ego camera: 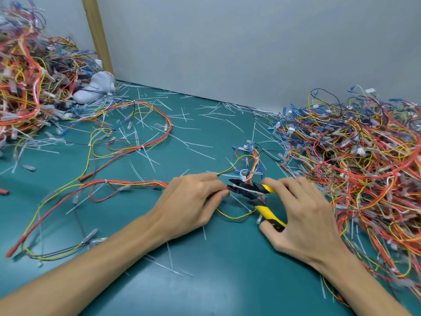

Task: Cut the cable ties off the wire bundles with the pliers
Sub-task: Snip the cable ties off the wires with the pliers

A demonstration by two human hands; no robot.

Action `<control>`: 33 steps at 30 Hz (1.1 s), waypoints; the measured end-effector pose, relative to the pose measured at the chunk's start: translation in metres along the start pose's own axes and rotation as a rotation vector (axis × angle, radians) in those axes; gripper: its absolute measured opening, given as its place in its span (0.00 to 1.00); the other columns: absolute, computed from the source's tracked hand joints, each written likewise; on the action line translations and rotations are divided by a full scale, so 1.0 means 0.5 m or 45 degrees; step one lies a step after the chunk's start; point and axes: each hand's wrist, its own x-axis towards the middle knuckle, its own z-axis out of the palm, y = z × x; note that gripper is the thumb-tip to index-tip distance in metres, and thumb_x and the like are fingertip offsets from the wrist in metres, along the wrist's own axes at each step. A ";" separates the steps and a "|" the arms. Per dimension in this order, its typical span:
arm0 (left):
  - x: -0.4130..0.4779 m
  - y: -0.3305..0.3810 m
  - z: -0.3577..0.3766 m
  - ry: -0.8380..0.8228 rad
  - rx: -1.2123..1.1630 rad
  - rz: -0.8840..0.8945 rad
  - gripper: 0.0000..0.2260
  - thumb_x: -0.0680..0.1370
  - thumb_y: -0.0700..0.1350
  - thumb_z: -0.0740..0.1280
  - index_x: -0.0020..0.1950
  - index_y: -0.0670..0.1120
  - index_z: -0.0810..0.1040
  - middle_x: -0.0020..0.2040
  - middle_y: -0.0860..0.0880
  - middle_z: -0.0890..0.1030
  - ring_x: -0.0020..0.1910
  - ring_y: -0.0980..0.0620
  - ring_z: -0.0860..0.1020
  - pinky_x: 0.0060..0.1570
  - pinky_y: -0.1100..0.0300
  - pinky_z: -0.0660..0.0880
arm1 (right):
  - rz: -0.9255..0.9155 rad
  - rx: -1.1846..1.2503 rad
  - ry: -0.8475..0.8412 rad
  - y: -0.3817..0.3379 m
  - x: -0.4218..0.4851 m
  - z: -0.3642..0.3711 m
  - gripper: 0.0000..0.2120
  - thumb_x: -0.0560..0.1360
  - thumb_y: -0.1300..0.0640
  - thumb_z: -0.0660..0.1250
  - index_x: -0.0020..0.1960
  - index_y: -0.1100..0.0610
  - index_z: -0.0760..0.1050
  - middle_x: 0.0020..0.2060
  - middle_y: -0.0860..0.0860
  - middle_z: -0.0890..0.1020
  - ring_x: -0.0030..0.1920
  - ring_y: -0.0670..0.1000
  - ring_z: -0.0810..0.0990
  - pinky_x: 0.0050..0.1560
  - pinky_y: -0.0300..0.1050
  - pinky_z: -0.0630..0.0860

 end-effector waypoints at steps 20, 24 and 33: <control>-0.001 -0.003 -0.003 -0.009 0.251 0.070 0.13 0.81 0.51 0.58 0.43 0.50 0.79 0.37 0.53 0.76 0.34 0.48 0.76 0.30 0.57 0.70 | -0.042 0.003 0.088 0.003 -0.003 0.005 0.20 0.69 0.42 0.67 0.54 0.53 0.80 0.42 0.47 0.82 0.41 0.54 0.81 0.37 0.49 0.77; 0.012 -0.009 -0.009 0.134 0.595 0.137 0.15 0.82 0.52 0.58 0.42 0.48 0.79 0.37 0.53 0.78 0.41 0.48 0.78 0.50 0.51 0.71 | -0.022 0.023 0.080 0.003 -0.002 0.009 0.20 0.71 0.47 0.67 0.60 0.54 0.79 0.44 0.48 0.81 0.42 0.54 0.81 0.39 0.48 0.77; 0.011 -0.008 0.003 0.228 0.109 -0.030 0.11 0.81 0.49 0.58 0.42 0.47 0.75 0.37 0.56 0.74 0.43 0.50 0.69 0.48 0.55 0.63 | 0.061 0.238 0.019 -0.008 -0.005 0.000 0.24 0.77 0.38 0.60 0.63 0.52 0.77 0.46 0.45 0.80 0.46 0.48 0.79 0.41 0.45 0.77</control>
